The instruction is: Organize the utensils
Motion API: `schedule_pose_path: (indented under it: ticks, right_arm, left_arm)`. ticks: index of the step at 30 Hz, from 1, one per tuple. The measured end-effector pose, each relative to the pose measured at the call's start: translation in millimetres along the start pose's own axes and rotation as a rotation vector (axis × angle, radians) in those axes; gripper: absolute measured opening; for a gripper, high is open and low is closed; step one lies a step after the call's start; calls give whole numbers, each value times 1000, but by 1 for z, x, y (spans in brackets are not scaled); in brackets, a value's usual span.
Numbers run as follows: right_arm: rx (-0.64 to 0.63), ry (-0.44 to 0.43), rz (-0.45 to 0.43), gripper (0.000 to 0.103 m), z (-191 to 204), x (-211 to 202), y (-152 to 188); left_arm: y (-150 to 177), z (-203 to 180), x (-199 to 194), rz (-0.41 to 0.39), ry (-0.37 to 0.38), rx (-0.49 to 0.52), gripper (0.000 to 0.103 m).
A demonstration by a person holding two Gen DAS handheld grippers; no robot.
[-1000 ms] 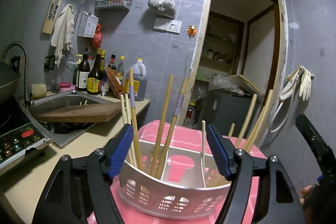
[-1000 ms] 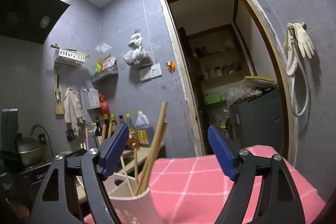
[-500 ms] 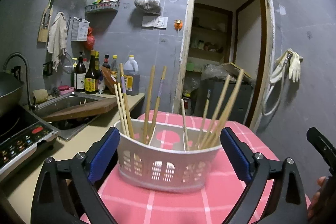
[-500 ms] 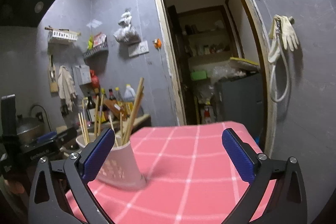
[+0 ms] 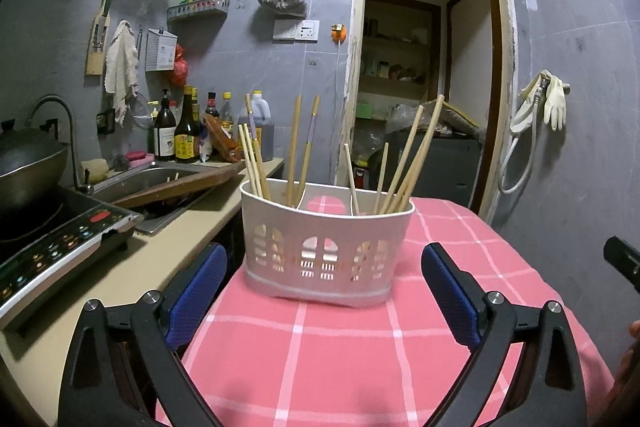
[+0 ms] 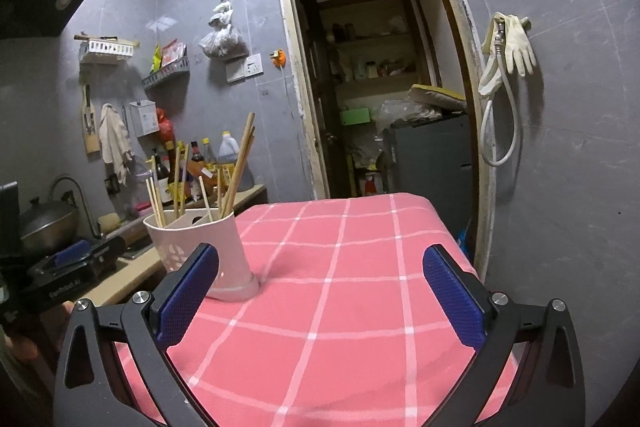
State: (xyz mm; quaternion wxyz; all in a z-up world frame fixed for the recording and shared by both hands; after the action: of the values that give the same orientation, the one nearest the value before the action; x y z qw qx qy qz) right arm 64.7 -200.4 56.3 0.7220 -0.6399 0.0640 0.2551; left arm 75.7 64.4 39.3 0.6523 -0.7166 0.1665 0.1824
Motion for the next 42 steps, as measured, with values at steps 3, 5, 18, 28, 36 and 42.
schedule_pose_path:
  ticks: [3, 5, 18, 28, 36, 42]
  right_arm:
    - [-3, -4, -4, 103, 2, -11, -1]
    - [-9, -3, -4, 103, 6, -17, -1]
    - [-39, 87, -40, 103, 17, -25, 27]
    - [-53, 128, -65, 103, 18, -31, 36]
    - [-52, 124, -69, 103, 17, -32, 37]
    - [-52, 125, -68, 103, 17, -32, 37]
  left_arm:
    - [5, -2, -8, -2, -1, 6, 95]
    - [8, -2, -14, -6, 1, 7, 95]
    - [27, -2, -44, -50, -59, 18, 96]
    - [41, 1, -53, -79, -88, 18, 96]
    - [44, 0, -55, -88, -87, 25, 96]
    - [44, 0, -55, -89, -87, 24, 96]
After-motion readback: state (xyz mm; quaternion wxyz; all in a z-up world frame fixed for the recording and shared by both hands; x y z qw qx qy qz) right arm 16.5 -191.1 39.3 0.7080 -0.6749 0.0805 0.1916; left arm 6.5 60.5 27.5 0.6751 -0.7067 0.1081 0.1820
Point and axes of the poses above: each gripper's, at about its wrist camera, not at the fingertips, and x roughly the way its jaws point, z to its left, y to its underside, the point moved 1 cm from there along x, roughly the way its jaws point, and after that the axes turned 12 degrees about z, right-handed, at the moved point
